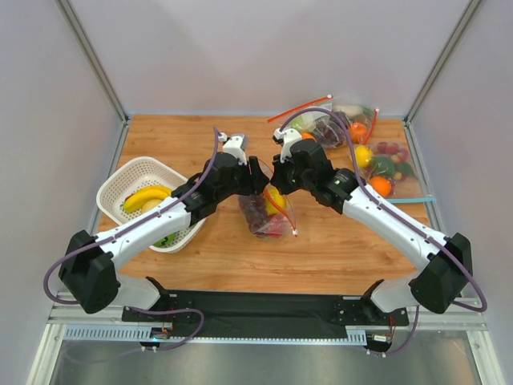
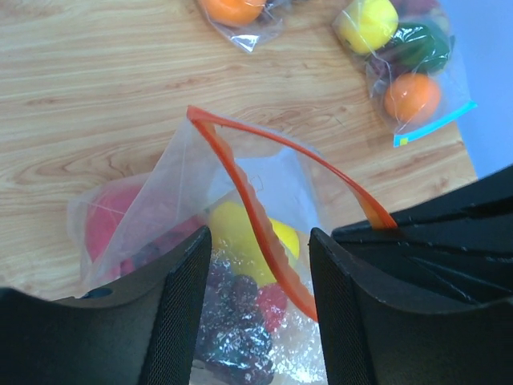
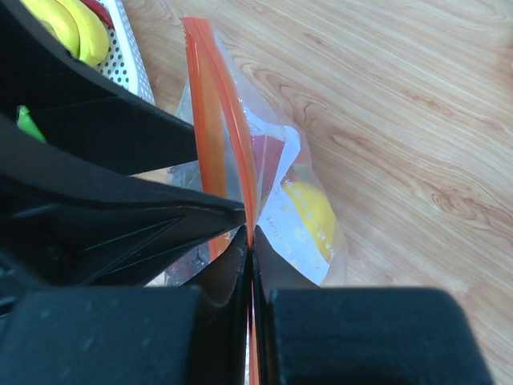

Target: Open the zip-top bag and remove the fake food

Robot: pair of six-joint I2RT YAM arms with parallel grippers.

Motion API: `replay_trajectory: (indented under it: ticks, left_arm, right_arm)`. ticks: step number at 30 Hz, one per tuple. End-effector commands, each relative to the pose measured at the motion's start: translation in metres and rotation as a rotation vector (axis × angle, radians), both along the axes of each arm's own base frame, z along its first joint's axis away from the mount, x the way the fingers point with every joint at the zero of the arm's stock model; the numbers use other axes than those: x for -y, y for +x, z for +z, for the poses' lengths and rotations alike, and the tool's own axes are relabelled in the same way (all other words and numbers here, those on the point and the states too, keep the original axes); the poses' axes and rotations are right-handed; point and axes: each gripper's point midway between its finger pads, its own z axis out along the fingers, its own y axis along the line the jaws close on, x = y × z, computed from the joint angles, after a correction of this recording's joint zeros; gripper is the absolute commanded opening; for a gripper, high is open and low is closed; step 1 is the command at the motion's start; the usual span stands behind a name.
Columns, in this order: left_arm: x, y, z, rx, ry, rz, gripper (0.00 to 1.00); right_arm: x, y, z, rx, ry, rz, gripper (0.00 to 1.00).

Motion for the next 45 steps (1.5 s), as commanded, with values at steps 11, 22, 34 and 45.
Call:
replay_trajectory:
  ticks: [11,22,34,45]
  left_arm:
    - [0.013,0.014,0.022,0.052,-0.021,0.014,0.05]
    - [0.03,-0.005,0.071,0.121,-0.079,-0.18,0.0]
    - [0.021,-0.003,0.041,-0.01,-0.07,-0.306,0.0]
    - [-0.031,-0.013,-0.042,-0.147,0.282,-0.245,0.0]
  right_arm:
    - [-0.004,-0.013,0.029,0.071,0.085,0.019,0.0]
    - [0.072,0.018,0.05,0.199,-0.097,-0.204,0.0]
    - [0.102,0.014,0.074,0.244,-0.113,-0.271,0.0]
    - [0.053,0.005,0.017,0.068,-0.008,-0.156,0.0]
